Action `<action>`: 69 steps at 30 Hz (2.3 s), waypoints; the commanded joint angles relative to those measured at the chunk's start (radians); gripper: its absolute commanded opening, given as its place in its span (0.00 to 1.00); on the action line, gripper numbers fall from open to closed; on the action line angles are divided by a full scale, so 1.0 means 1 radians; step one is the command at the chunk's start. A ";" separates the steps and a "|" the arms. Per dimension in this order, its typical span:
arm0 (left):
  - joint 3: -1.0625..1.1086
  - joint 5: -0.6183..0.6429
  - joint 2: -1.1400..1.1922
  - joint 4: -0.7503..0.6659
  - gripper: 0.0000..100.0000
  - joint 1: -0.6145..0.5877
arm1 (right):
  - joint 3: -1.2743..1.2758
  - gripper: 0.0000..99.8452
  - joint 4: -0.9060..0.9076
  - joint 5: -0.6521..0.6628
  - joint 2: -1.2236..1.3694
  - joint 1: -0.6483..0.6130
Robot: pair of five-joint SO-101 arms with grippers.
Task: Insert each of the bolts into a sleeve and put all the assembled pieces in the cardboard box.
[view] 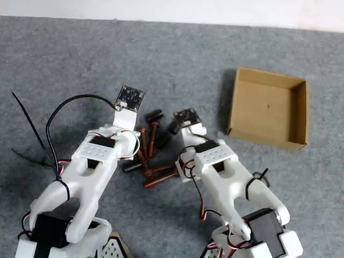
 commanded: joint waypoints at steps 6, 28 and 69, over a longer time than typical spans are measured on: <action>-0.045 0.002 -0.004 -0.020 0.01 0.010 | -0.067 0.27 -0.068 0.017 0.013 -0.079; -0.045 0.002 -0.004 -0.020 0.01 0.012 | -0.214 0.27 0.081 0.017 0.010 -0.079; -0.045 0.002 -0.004 -0.020 0.01 0.012 | -0.064 0.17 0.021 0.015 0.016 -0.079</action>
